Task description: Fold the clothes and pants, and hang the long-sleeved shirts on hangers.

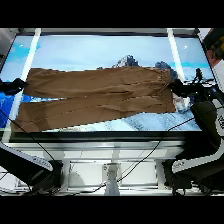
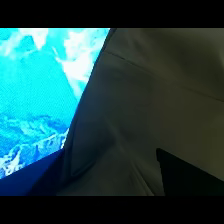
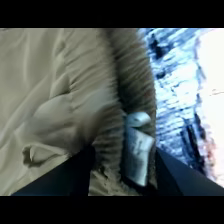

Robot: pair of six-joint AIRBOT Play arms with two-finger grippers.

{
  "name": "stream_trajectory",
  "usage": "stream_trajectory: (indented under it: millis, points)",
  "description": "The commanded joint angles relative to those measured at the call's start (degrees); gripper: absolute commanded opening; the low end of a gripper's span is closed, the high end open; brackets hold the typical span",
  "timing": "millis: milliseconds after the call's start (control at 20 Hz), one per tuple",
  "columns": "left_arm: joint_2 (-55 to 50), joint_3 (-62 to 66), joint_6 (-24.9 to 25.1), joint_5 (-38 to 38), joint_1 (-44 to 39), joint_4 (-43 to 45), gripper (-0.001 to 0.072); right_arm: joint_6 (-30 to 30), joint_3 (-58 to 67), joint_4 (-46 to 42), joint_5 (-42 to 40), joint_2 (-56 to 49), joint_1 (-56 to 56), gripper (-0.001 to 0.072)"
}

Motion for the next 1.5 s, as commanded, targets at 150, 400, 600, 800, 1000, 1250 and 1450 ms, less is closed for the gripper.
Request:
stream_trajectory:
  millis: [150, 400, 600, 800, 1000, 1250, 1450]
  points:
    - [1.01, 0.04, 0.00, -7.67, 1.73, -0.07, 0.0676, -0.02, 1.31, -0.63, 4.39, 1.86, -0.04, 0.0438]
    - [7.39, 0.09, 1.01, -11.08, 5.46, -0.07, 0.0674, 1.62, 4.52, -8.94, 7.19, 6.93, -0.04, 0.0438]
    - [14.10, 0.09, 5.55, -14.67, 7.21, 1.79, 0.0549, 3.19, 4.79, -19.04, 11.50, 11.13, -0.02, 0.0437]
    - [16.04, 0.07, -0.98, -24.30, 7.30, 6.23, 0.0514, 4.20, 4.79, -24.06, 18.29, 11.72, -0.02, 0.0437]
    - [15.06, -0.04, -17.49, -37.46, 7.21, 17.59, 0.0696, 4.17, 4.79, -24.57, 22.10, 11.72, -0.02, 0.0437]
    - [14.95, -5.33, -25.62, -43.67, 7.30, 24.57, 0.0694, 4.15, 4.79, -25.75, 22.84, 11.72, -0.02, 0.0437]
    - [14.08, -12.17, -34.18, -43.93, 7.39, 33.86, 0.0622, 4.13, 4.79, -26.88, 22.84, 11.72, -0.02, 0.0437]
